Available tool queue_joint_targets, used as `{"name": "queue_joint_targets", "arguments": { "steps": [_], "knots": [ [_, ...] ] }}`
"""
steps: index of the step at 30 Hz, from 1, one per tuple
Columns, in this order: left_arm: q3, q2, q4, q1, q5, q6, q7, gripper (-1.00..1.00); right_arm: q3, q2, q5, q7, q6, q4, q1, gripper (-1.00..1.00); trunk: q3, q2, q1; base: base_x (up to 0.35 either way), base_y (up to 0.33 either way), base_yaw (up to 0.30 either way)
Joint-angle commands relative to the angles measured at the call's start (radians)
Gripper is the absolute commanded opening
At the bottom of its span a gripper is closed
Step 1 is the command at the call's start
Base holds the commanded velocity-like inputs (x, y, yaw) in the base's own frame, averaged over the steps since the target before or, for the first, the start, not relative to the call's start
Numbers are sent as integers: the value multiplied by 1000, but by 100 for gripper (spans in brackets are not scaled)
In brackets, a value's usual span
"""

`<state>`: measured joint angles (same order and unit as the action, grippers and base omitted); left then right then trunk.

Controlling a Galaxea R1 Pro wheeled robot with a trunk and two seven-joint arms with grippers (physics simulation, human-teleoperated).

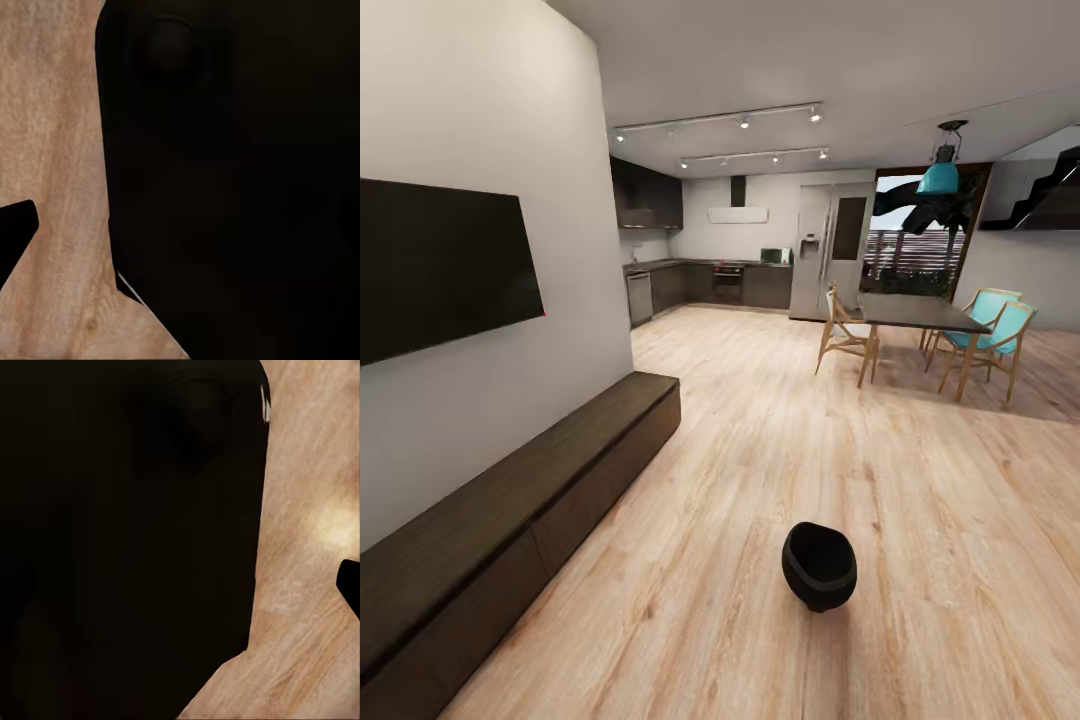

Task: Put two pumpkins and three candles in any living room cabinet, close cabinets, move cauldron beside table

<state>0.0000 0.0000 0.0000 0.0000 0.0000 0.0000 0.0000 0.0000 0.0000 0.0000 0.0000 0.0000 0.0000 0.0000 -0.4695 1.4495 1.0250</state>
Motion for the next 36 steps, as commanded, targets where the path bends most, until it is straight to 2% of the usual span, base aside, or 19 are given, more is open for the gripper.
{"name": "queue_joint_targets", "arguments": {
  "steps": [1, 3, 6, 9, 12, 13, 16, 22, 28, 36],
  "knots": [
    [0, 0, 0, 0, 0, 0, 0, 100, 0, 0, 0, 0, 0, 0, 0, 100, -1, 0, 0, 0, 0, 0],
    [3, -7, -1, 0, 3, 11, -6, 100, 1, -1, 4, 11, 1, 0, -1, 100, -1, 0, 0, 0, 0, 0],
    [4, -4, -4, 0, 3, 10, -6, 100, 2, -1, 7, 12, 1, 1, -2, 100, -1, 0, 0, 0, 0, 0],
    [6, 12, -21, 0, 3, -7, -6, 100, -1, -2, 0, 12, -16, 1, -5, 100, -1, 0, 0, 0, 0, -66],
    [6, 12, -38, 0, 3, -24, -6, 100, -3, -2, -3, 9, -32, 1, -5, 100, -1, 0, 0, 0, 0, -29],
    [6, 12, -53, 0, 3, -75, -6, 100, -3, -3, -4, 8, -47, 1, -5, 100, -1, 0, 0, 0, 0, -6],
    [6, 12, -53, 0, 3, -75, -6, 100, -2, -2, -4, 8, -52, 1, -5, 100, -1, 0, 0, 0, 0, -3],
    [7, 12, -54, 0, 3, -75, -6, 100, -3, -3, -5, 8, -128, 1, -5, 100, -1, 0, 0, 0, 0, -11],
    [8, 12, -60, 0, 3, -77, -5, 100, -3, -3, -3, 8, -166, 2, -5, 100, -1, 0, 0, -22, -19, -221],
    [5, 11, -62, 0, 2, -94, 0, 100, -3, -3, -3, 8, -170, 2, -5, 100, -2, 0, 0, -3, -233, -214]
  ]
}}
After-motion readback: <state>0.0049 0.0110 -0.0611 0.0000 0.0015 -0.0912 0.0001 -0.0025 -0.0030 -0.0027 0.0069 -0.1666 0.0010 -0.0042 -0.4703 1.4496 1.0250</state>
